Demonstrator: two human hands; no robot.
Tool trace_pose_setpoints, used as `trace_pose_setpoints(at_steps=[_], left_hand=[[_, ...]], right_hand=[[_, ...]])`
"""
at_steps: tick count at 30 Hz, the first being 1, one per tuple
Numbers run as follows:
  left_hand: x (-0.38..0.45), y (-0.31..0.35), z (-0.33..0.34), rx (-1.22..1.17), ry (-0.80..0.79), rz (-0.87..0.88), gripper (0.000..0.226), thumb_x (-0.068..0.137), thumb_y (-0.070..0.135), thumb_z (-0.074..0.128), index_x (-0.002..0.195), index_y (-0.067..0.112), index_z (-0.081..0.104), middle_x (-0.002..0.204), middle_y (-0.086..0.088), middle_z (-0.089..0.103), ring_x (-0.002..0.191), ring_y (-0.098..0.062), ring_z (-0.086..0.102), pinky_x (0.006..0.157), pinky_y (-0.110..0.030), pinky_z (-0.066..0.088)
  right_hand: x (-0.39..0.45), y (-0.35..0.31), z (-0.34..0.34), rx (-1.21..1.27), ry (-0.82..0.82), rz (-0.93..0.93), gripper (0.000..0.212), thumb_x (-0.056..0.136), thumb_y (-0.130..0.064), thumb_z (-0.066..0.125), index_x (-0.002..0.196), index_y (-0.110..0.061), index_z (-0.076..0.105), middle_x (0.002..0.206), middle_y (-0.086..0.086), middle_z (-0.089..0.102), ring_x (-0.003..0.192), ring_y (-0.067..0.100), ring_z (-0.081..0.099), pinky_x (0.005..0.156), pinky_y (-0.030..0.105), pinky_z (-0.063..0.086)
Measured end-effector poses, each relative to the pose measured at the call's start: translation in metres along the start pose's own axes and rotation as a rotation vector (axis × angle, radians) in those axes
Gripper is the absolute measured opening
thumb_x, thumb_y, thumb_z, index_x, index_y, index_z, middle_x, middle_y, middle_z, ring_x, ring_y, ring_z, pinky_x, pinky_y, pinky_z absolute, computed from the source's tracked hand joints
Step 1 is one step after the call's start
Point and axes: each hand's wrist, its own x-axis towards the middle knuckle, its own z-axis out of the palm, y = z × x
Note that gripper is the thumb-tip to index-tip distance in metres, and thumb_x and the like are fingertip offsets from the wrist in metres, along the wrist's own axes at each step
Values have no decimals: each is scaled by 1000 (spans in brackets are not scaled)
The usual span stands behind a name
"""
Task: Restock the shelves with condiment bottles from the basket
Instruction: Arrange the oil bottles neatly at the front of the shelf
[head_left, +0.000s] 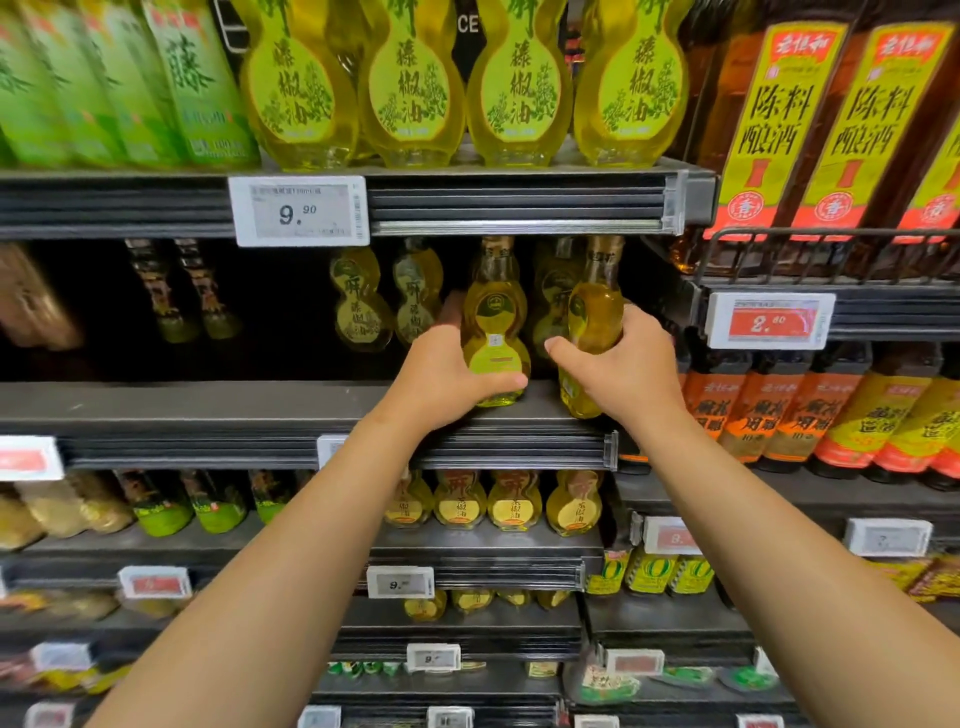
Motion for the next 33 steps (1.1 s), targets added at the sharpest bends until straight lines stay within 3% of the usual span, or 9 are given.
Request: trace_pose_setpoints(at_steps=[2, 3, 9, 14, 18, 22, 24, 27, 33], left_hand=[[-2, -5, -4, 30, 22, 14, 58, 60, 59, 89, 100, 24, 65, 87, 14, 68, 81, -2, 64, 60, -18, 46], [-3, -7, -4, 34, 37, 14, 55, 61, 59, 89, 98, 26, 64, 88, 15, 67, 82, -2, 63, 59, -16, 42], [-5, -9, -4, 52, 74, -20, 54, 68, 57, 86, 100, 18, 66, 89, 7, 68, 83, -11, 64, 65, -25, 49], [-11, -4, -6, 74, 67, 2, 42, 70, 56, 85, 81, 31, 53, 81, 13, 60, 75, -1, 57, 55, -16, 37], [-15, -8, -9, 133, 35, -17, 54, 69, 59, 84, 94, 19, 58, 90, 3, 62, 82, -12, 59, 60, -25, 44], [-29, -17, -18, 114, 75, -6, 66, 69, 54, 86, 111, 15, 55, 93, 15, 55, 85, -2, 57, 60, -13, 39], [-39, -19, -26, 91, 83, 11, 72, 71, 50, 87, 124, 17, 53, 102, 12, 56, 91, -4, 57, 69, -13, 42], [-62, -24, -39, 40, 127, 53, 63, 75, 41, 86, 126, 22, 54, 109, 12, 58, 94, 0, 57, 85, -21, 49], [-133, -46, -50, -129, 174, 137, 29, 91, 38, 71, 116, 31, 58, 109, 20, 61, 101, 8, 56, 84, -4, 38]], right_hand=[[-3, -2, 0, -74, 37, -4, 22, 75, -38, 80, 76, -31, 59, 69, -14, 66, 75, -9, 61, 58, 1, 40], [-3, -3, 1, -94, 45, -4, 22, 76, -38, 80, 77, -33, 58, 71, -17, 65, 74, -10, 61, 59, -1, 38], [-5, -6, 7, -134, 29, 35, 33, 80, -42, 82, 101, -25, 62, 83, -17, 64, 76, -5, 56, 61, 1, 35], [-9, -8, 6, -124, 20, 58, 53, 74, -50, 86, 112, -24, 60, 88, -22, 60, 79, -6, 56, 62, 2, 35], [-17, -6, 3, -187, -45, 83, 78, 69, -55, 87, 130, -18, 54, 106, -11, 64, 103, 13, 61, 81, 22, 47], [-32, 0, -2, -223, -107, 145, 93, 68, -55, 88, 142, -17, 48, 125, -1, 68, 115, 18, 65, 98, 36, 54], [-40, -1, -6, -202, -108, 177, 93, 68, -52, 89, 143, -17, 47, 123, -3, 68, 111, 15, 66, 100, 39, 55], [-57, -6, -13, -182, -71, 208, 92, 70, -45, 90, 144, -16, 45, 118, -7, 65, 107, 8, 63, 100, 30, 52], [-135, -11, -18, -180, 100, 110, 50, 83, -22, 82, 126, -27, 56, 115, -10, 63, 100, 3, 63, 89, 20, 53]])
